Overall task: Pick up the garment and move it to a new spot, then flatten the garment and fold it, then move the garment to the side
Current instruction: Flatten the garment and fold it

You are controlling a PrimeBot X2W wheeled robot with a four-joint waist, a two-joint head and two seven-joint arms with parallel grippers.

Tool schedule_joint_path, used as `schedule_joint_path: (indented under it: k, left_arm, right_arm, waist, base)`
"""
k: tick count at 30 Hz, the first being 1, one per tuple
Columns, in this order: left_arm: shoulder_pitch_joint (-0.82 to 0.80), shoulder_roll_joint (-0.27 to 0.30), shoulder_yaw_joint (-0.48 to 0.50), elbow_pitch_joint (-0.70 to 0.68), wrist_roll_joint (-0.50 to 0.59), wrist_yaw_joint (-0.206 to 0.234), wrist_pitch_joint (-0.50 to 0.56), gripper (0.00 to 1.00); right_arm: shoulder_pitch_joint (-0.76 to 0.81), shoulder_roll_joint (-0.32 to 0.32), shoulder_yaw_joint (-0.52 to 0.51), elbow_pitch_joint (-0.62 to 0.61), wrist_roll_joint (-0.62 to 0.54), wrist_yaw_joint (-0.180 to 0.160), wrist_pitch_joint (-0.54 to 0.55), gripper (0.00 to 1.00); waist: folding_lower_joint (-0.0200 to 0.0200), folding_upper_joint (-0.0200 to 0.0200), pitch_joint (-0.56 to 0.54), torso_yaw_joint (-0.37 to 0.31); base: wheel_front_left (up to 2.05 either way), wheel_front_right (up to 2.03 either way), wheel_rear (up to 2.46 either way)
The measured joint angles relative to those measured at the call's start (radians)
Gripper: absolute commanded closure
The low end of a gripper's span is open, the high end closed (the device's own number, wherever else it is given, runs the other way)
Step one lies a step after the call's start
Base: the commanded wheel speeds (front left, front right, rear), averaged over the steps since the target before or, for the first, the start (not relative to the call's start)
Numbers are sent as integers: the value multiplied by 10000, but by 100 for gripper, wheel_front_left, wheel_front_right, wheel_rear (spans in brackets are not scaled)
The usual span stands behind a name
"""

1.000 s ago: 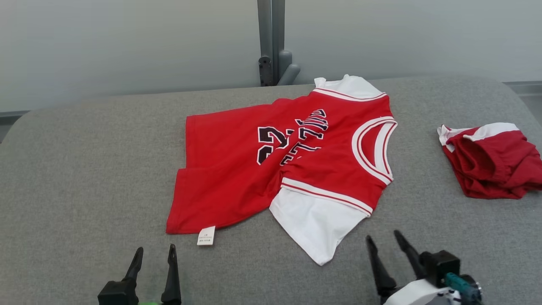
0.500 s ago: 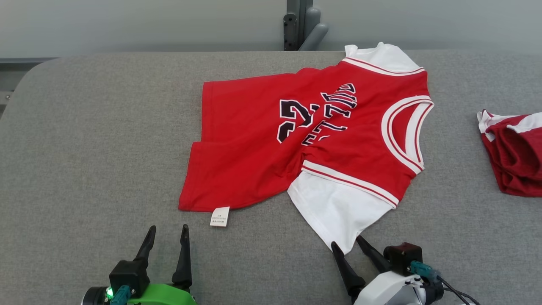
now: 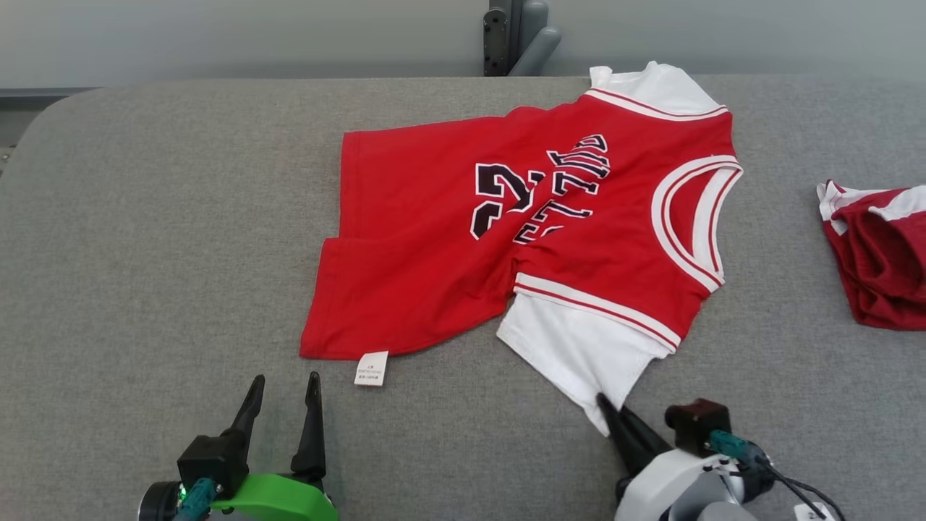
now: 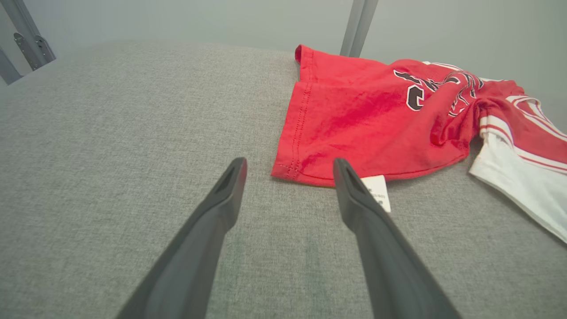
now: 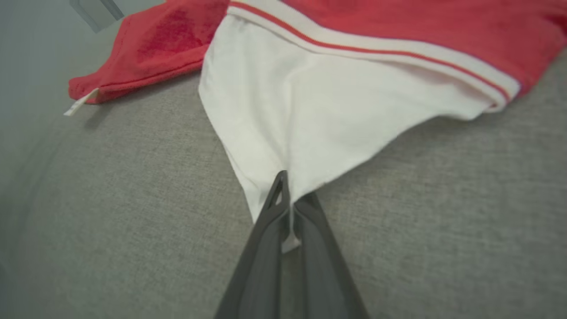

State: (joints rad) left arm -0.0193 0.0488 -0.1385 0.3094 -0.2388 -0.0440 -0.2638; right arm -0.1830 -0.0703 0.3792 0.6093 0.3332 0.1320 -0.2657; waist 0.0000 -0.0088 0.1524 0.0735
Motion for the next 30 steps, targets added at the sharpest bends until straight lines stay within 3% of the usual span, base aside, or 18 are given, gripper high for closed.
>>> schedule_joint_path:
  k: [7,17,28,29,30]
  left_arm:
    - [-117,-2,163,422,-512,-8,-2,0]
    - [-541,-4,731,1085,-1296,33,0,0]
    - [-1061,-2,1453,1707,-1112,31,-2,0]
    - [-1085,-2,1455,1793,-1106,0,0,13]
    - [-1106,-6,1453,1835,-1089,-4,-2,49]
  right_arm:
    - [661,-842,-924,-756,-364,-2,2,100]
    - [989,-1005,-1016,-1237,-485,-4,4,100]
    - [782,-1005,-805,-1419,-458,-2,2,100]
    - [766,-1007,-807,-1427,-449,-2,2,100]
    - [757,-1007,-807,-1434,-447,-2,2,100]
  waist:
    - [0,0,16,-524]
    - [0,0,218,-1274]
    - [0,0,706,-1767]
    - [-1,0,732,-1789]
    - [0,0,757,-1807]
  base:
    - [0,0,0]
    - [0,0,0]
    - [0,0,0]
    - [0,0,0]
    - [0,0,0]
